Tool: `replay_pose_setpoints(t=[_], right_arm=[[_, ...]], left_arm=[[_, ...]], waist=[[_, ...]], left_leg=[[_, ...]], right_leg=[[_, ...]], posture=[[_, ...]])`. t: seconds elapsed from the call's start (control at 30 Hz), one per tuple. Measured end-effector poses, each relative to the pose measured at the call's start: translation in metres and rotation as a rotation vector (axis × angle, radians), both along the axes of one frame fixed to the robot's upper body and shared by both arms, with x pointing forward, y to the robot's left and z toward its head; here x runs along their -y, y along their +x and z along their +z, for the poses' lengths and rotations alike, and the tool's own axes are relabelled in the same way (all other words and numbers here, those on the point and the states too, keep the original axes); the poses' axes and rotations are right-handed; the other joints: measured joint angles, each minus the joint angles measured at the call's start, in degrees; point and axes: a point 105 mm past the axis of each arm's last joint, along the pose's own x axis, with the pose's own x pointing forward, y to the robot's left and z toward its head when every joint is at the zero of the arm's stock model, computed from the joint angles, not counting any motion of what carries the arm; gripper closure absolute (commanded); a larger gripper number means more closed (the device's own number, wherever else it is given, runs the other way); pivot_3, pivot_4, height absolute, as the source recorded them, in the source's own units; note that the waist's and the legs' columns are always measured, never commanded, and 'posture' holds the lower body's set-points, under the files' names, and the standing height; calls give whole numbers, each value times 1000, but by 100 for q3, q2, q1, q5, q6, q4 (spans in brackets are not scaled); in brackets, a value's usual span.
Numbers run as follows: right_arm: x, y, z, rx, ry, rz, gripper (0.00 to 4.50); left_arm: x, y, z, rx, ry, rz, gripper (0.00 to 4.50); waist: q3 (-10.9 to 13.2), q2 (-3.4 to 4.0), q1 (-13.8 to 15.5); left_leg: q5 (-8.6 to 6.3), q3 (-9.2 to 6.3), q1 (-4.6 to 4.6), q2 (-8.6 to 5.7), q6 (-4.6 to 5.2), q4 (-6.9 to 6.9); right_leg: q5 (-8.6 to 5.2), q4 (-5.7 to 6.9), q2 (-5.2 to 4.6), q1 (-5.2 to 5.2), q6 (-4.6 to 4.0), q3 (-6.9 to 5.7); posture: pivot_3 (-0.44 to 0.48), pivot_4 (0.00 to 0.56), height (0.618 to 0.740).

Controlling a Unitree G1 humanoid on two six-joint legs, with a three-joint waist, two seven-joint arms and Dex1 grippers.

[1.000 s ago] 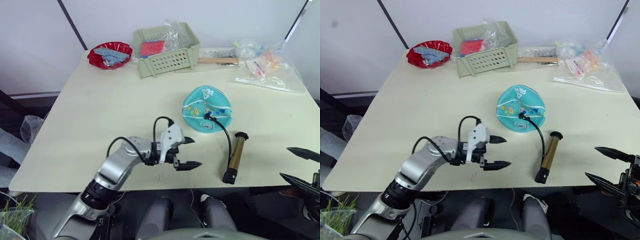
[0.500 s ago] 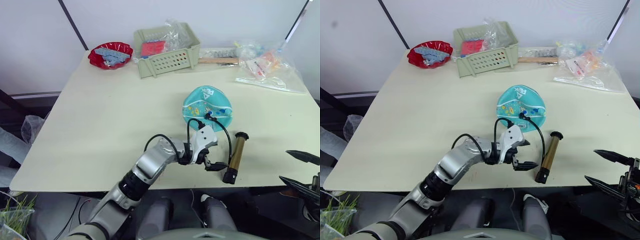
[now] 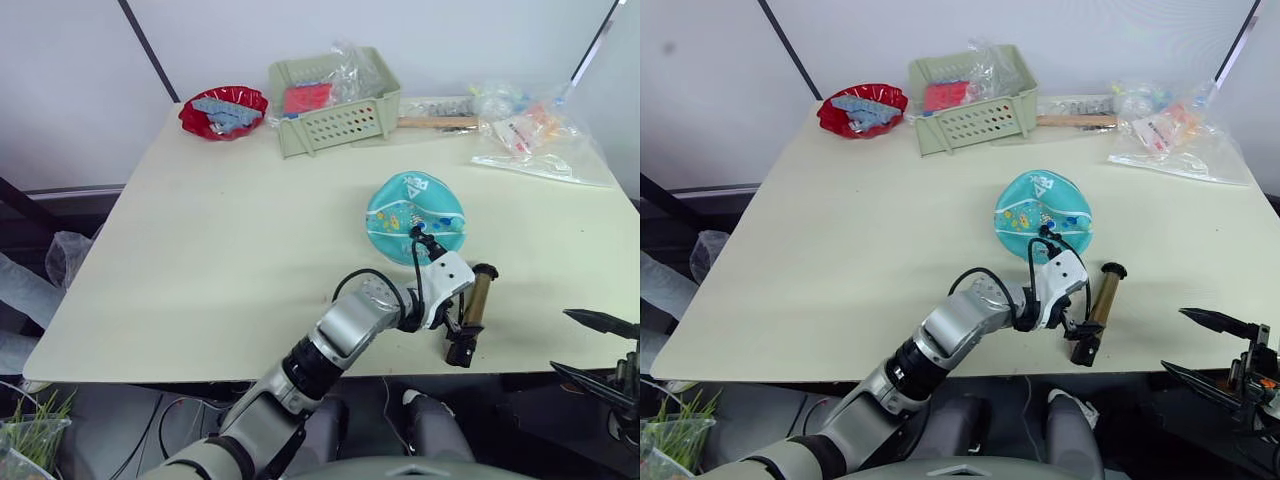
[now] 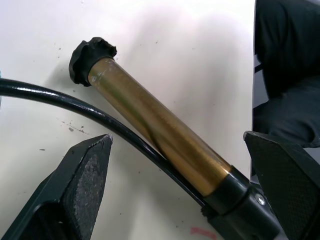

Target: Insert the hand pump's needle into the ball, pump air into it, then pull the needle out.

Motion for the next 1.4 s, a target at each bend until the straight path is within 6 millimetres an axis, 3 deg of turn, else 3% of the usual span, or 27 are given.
replay_pose_setpoints(t=[0.37, 0.73, 0.77, 0.83, 1.03, 1.07, 1.4], right_arm=[[3, 1, -1, 9, -5, -10, 0], [4, 2, -3, 8, -17, -13, 0], [4, 2, -4, 9, -22, -13, 0], [4, 1, -4, 8, -27, -14, 0], [3, 2, -4, 10, -27, -13, 0], [2, 2, -5, 9, -26, -10, 0], [-8, 15, 0, 39, 15, -6, 0]], left_arm=[[24, -3, -12, -24, 82, 44, 26], [16, 6, -36, 37, 251, 92, 26], [16, 7, -36, 41, 256, 95, 521], [16, 7, -36, 43, 255, 97, 677], [15, 7, -35, 47, 253, 92, 2858], [16, 8, -33, 52, 249, 88, 3384], [-1, 8, -26, 101, 222, -30, 3530]], waist=[[2, -2, 2], [2, -2, -9], [2, -2, -8], [1, -2, -8], [1, -1, -8], [1, -1, -8], [-1, 3, -3]], left_leg=[[0, -1, -2, -2, 0, 0], [0, 1, 0, -2, 0, 0], [0, 2, 0, -2, 0, 0], [0, 1, 1, -2, 0, 0], [0, 2, 1, -2, -1, 0], [0, 1, 0, -2, -1, 0], [0, 1, -1, -2, -1, 0]], right_leg=[[-1, -1, -1, -1, 1, 0], [-1, 0, 0, 0, 3, 1], [-1, 0, -1, 0, 3, 2], [-1, 0, -1, 0, 3, 2], [0, 0, -1, 0, 5, 2], [0, 0, -1, 0, 5, 2], [1, 0, -2, -1, 3, 2]], posture=[[0, 150, 740], [0, 150, 740], [0, 150, 740], [0, 150, 740], [0, 150, 740], [0, 150, 740], [0, 150, 740]])
